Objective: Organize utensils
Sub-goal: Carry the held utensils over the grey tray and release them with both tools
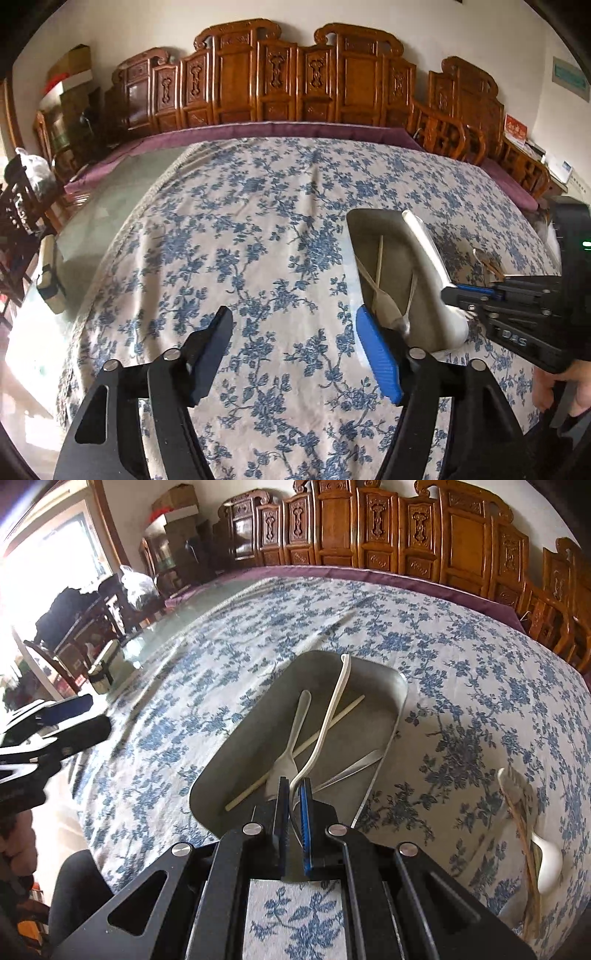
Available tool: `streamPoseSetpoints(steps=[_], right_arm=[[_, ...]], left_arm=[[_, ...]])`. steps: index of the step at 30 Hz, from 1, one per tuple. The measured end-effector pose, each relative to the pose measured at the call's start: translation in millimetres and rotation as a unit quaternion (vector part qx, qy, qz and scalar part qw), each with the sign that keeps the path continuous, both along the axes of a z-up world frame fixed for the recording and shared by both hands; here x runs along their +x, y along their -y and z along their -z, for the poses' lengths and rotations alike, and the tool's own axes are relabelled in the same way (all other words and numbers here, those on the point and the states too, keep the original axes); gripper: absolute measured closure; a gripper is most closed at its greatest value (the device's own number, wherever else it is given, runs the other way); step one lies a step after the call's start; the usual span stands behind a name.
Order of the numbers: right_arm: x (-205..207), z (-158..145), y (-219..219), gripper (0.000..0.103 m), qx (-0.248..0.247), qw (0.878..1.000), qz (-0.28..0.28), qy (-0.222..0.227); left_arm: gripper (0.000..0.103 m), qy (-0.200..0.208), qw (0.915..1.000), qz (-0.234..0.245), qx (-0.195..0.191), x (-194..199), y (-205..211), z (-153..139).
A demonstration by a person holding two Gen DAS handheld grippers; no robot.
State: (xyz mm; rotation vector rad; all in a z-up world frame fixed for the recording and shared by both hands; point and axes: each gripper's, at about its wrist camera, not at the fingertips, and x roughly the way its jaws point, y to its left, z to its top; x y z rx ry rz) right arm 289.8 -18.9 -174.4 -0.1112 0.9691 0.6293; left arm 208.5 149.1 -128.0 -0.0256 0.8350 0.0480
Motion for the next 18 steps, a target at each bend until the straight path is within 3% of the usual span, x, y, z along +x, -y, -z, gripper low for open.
streamPoseSetpoints(steps=[4,11,18], right_arm=[[7,11,-10,0.096,-0.006,1.000,0.003,-0.009],[13,24,-17,0.092,-0.008,1.000,0.009,-0.024],[8,18,-12,0.086,-0.007,1.000,0.004,-0.017]], left_arm=[[0.027,0.005,1.0000,-0.003,-0.008,-6,-5,0],[0.027,0.002,0.9999,0.000,-0.014,-8,-8,0],[0.027,0.002,0.9999,0.004,-0.012,-8,-6,1]])
